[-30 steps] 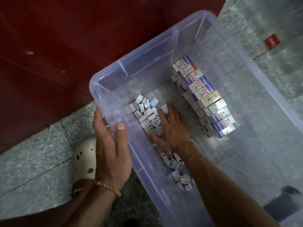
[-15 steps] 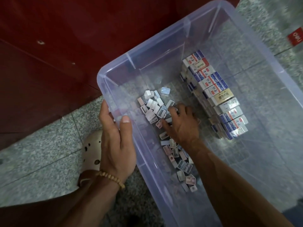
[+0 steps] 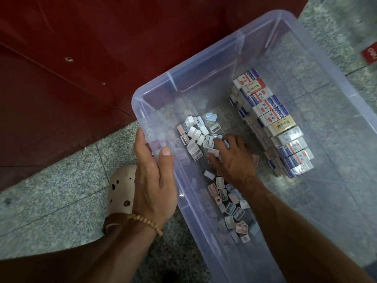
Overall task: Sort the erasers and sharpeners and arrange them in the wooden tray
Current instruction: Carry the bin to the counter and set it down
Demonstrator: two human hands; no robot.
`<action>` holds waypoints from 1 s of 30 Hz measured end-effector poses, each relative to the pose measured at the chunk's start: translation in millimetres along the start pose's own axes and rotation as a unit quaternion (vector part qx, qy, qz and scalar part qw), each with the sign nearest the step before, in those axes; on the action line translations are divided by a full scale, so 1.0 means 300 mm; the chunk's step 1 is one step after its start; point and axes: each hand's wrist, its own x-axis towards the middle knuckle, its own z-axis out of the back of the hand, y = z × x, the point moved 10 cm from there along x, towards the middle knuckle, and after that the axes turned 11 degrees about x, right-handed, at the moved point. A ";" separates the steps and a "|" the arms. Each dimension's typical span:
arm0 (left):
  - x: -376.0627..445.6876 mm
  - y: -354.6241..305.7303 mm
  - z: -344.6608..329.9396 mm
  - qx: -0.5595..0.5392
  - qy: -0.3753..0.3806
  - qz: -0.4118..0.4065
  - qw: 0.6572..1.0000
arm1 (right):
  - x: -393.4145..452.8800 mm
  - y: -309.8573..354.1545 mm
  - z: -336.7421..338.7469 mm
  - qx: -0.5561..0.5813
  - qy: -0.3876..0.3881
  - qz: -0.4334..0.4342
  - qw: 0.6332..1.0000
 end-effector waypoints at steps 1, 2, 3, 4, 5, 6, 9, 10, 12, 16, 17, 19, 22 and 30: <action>0.000 -0.001 -0.001 -0.002 0.001 -0.002 1.000 | 0.004 -0.005 0.000 0.011 -0.003 -0.007 1.000; 0.000 0.000 -0.002 -0.004 0.001 -0.002 1.000 | 0.005 -0.005 -0.003 0.019 -0.004 -0.014 1.000; -0.001 0.001 -0.002 -0.008 0.002 -0.001 1.000 | 0.003 0.001 -0.005 0.025 -0.008 -0.013 1.000; -0.001 0.003 -0.002 -0.011 0.001 0.000 1.000 | -0.004 0.011 -0.005 0.027 -0.017 -0.007 0.999; -0.001 0.003 -0.002 -0.014 0.001 0.001 1.000 | -0.012 0.019 -0.006 0.026 -0.026 0.000 0.999; 0.000 0.005 -0.003 -0.019 0.002 0.003 1.000 | -0.022 0.025 -0.006 0.023 -0.031 0.004 0.999; -0.001 0.010 -0.007 -0.030 0.007 0.006 1.000 | -0.062 0.049 -0.026 -0.022 -0.013 0.025 0.999; 0.000 0.010 -0.007 -0.029 0.007 0.006 1.000 | -0.070 0.057 -0.032 -0.043 -0.006 0.030 0.999; 0.000 0.010 -0.006 -0.031 0.007 0.005 0.999 | -0.059 0.063 -0.029 -0.041 -0.002 0.020 0.999; 0.003 0.005 -0.006 -0.037 0.007 0.008 0.999 | 0.005 0.057 -0.017 0.030 -0.009 -0.034 0.999; 0.004 0.005 -0.005 -0.038 0.006 0.007 0.999 | 0.016 0.055 -0.020 0.040 -0.006 -0.050 0.998; 0.006 0.004 -0.003 -0.036 0.008 0.006 0.999 | 0.022 0.051 -0.030 0.061 0.004 -0.070 0.996; 0.005 0.003 0.007 -0.023 0.010 0.000 1.000 | 0.023 0.046 -0.029 0.095 0.001 -0.080 0.992; -0.004 0.004 0.120 0.026 -0.028 0.044 0.998 | -0.025 -0.046 0.042 0.349 -0.040 -0.296 0.888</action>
